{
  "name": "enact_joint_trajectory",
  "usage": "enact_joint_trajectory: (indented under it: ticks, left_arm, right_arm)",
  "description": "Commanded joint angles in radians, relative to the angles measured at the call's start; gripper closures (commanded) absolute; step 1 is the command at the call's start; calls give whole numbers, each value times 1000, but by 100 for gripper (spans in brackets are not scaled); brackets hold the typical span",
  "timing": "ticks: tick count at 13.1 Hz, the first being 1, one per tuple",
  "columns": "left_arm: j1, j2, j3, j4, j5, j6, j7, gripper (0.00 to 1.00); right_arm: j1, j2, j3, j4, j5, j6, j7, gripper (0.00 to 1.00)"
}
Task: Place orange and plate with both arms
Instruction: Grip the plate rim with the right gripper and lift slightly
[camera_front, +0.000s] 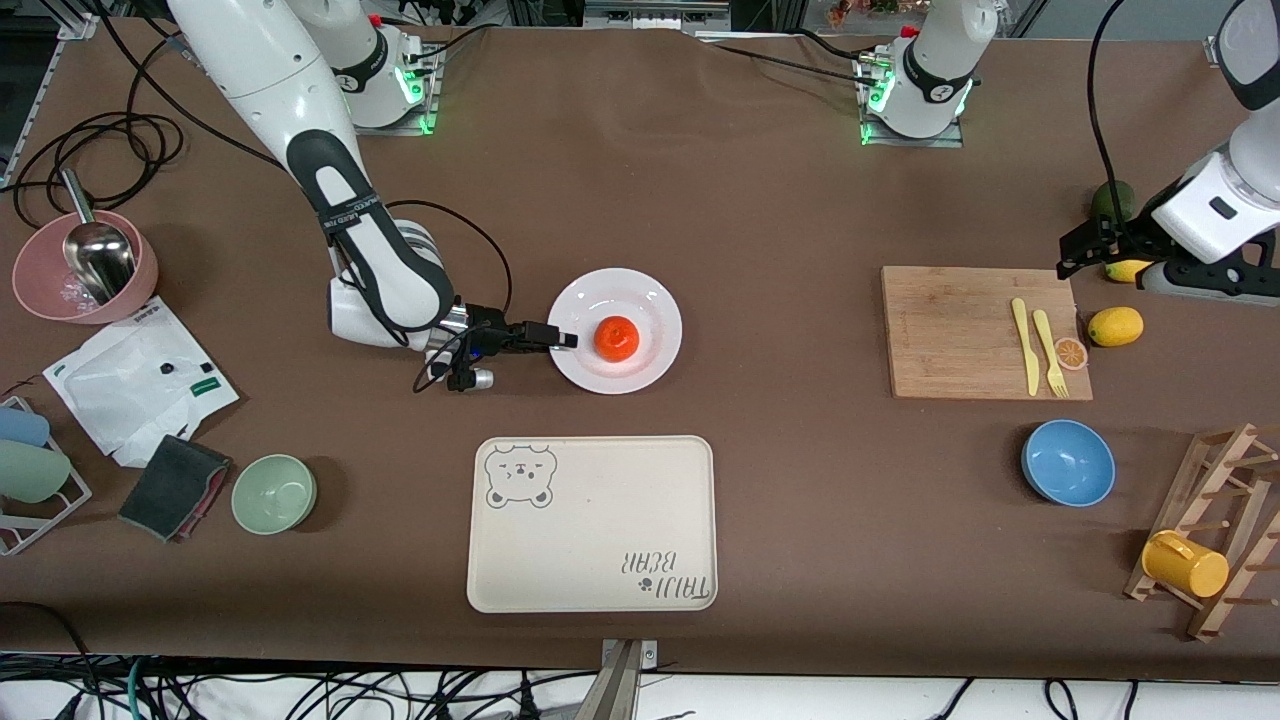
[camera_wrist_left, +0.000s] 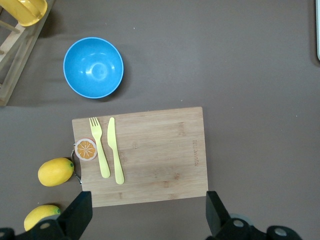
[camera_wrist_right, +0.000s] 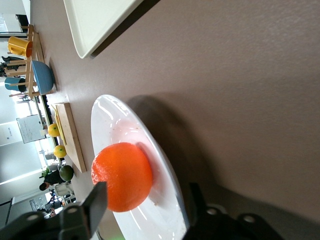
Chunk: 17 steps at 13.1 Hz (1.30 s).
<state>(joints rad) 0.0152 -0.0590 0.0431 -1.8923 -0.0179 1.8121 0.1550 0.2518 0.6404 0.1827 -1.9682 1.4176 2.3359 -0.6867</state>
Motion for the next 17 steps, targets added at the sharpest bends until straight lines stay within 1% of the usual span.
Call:
enact_joint_trajectory:
  ticks: [1, 3, 4, 5, 6, 9, 13, 17]
  left_arm:
    - [5, 39, 1, 67, -23, -34, 34, 0]
    - [5, 82, 1, 120, -23, -36, 34, 0]
    - [6, 91, 1, 133, -23, -37, 35, 0]
    - [8, 91, 1, 133, -23, -37, 35, 0]
    - [6, 91, 1, 133, -23, -39, 35, 0]
    - [6, 91, 0, 133, -25, -39, 35, 0]
    - [6, 91, 0, 133, -25, -39, 35, 0]
    - [6, 93, 0, 133, -25, -40, 35, 0]
  right_arm:
    - [14, 21, -2, 26, 9, 13, -30, 65]
    - [15, 22, -2, 32, 7, 14, -31, 74]
    - [15, 28, -2, 35, 4, 14, -36, 79]
    - [15, 31, -2, 42, 3, 10, -59, 87]
    - [12, 47, -3, 54, 4, 2, -100, 100]
    - [12, 70, -3, 74, 4, 2, -122, 100]
    - [6, 68, -3, 78, 4, 0, -122, 100]
    - [3, 65, -3, 124, 4, -1, -111, 100]
